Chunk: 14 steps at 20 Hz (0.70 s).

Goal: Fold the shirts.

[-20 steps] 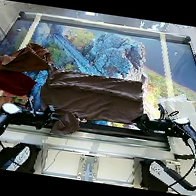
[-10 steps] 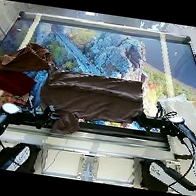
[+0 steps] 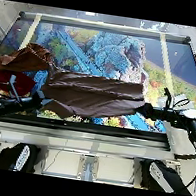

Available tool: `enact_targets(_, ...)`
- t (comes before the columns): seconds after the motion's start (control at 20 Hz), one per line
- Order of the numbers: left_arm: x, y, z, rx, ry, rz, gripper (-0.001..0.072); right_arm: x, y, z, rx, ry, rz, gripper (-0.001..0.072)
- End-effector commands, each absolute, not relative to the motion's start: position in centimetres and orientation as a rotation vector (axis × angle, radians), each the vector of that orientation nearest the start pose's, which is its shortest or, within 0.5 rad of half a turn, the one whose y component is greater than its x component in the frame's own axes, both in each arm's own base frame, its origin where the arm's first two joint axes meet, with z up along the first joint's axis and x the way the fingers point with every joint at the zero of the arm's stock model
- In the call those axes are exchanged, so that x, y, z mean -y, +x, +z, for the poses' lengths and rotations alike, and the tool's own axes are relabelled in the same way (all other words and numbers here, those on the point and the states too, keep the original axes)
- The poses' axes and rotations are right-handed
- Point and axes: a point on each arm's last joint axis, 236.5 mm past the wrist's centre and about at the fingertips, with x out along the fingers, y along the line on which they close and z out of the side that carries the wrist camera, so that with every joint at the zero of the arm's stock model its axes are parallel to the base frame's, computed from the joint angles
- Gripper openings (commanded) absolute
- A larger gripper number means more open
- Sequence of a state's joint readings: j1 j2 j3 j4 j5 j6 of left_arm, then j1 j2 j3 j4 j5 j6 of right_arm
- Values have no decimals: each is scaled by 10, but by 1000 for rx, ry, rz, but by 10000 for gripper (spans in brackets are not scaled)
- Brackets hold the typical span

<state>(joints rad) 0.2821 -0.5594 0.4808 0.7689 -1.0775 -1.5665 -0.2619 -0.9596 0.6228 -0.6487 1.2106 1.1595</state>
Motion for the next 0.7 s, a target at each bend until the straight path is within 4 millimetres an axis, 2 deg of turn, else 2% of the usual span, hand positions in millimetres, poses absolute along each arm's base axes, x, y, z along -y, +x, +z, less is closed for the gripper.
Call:
enact_targets(0.0, 66, 282, 86, -854, -795, -177, 6, -92, 292, 42, -1144, 653, 425, 12)
enact_targets(0.15, 33, 315, 86, -870, -676, -96, 6, -66, 310, 50, -1104, 563, 329, 11)
enact_targets(0.2, 30, 333, 84, -886, -644, -106, 6, -62, 319, 52, -1087, 565, 317, 11)
enact_targets(0.35, 40, 399, 73, -891, -574, -149, 6, -57, 344, 40, -1116, 606, 307, 11)
enact_targets(0.45, 52, 439, 53, -924, -495, -164, 6, -50, 368, 28, -1132, 625, 290, 12)
enact_targets(0.55, 60, 469, 24, -989, -436, -153, 6, -48, 393, 16, -1144, 621, 287, 12)
enact_targets(0.65, 58, 491, 1, -1017, -399, -115, 6, -53, 415, 3, -1159, 602, 296, 12)
